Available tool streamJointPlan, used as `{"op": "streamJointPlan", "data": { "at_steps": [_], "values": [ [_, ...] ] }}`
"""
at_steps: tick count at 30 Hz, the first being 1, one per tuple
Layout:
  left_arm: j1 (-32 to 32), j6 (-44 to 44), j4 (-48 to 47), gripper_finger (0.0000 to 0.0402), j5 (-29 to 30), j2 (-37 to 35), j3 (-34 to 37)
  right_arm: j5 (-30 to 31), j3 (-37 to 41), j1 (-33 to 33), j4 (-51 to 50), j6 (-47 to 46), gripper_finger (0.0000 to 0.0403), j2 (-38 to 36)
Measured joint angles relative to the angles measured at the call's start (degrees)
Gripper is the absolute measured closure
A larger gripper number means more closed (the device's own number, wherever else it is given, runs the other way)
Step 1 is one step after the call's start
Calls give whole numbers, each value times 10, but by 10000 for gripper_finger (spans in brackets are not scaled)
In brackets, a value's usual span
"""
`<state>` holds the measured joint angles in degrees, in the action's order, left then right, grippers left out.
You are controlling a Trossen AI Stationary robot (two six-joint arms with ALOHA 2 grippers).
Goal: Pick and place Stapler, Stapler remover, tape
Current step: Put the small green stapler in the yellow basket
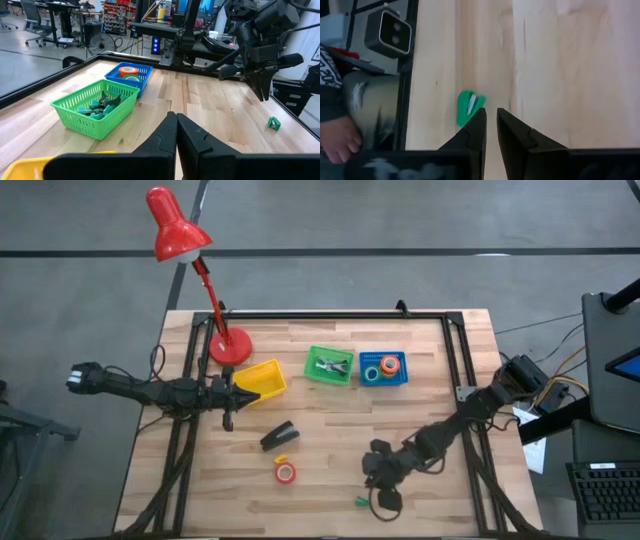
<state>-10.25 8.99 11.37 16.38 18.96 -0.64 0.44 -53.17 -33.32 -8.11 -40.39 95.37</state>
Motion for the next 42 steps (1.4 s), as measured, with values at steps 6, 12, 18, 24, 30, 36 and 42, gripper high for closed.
{"op": "streamJointPlan", "data": {
  "at_steps": [6,12,18,24,30,36,42],
  "values": [
    [0,0,0,392,0,0,0,30,2,-41,-1,-32,354,0],
    [0,0,0,392,0,0,0,78,2,-83,0,-42,354,0],
    [0,0,0,392,0,0,0,125,2,-112,-6,-59,346,0],
    [0,0,0,392,0,0,0,135,2,-131,-13,-61,346,0],
    [0,0,0,392,0,0,0,153,2,-134,-27,-28,359,-3],
    [0,-24,0,392,3,0,0,158,3,-133,-53,11,358,-4],
    [0,-43,1,392,21,0,0,180,3,-125,-68,69,359,-4]
  ]
}}
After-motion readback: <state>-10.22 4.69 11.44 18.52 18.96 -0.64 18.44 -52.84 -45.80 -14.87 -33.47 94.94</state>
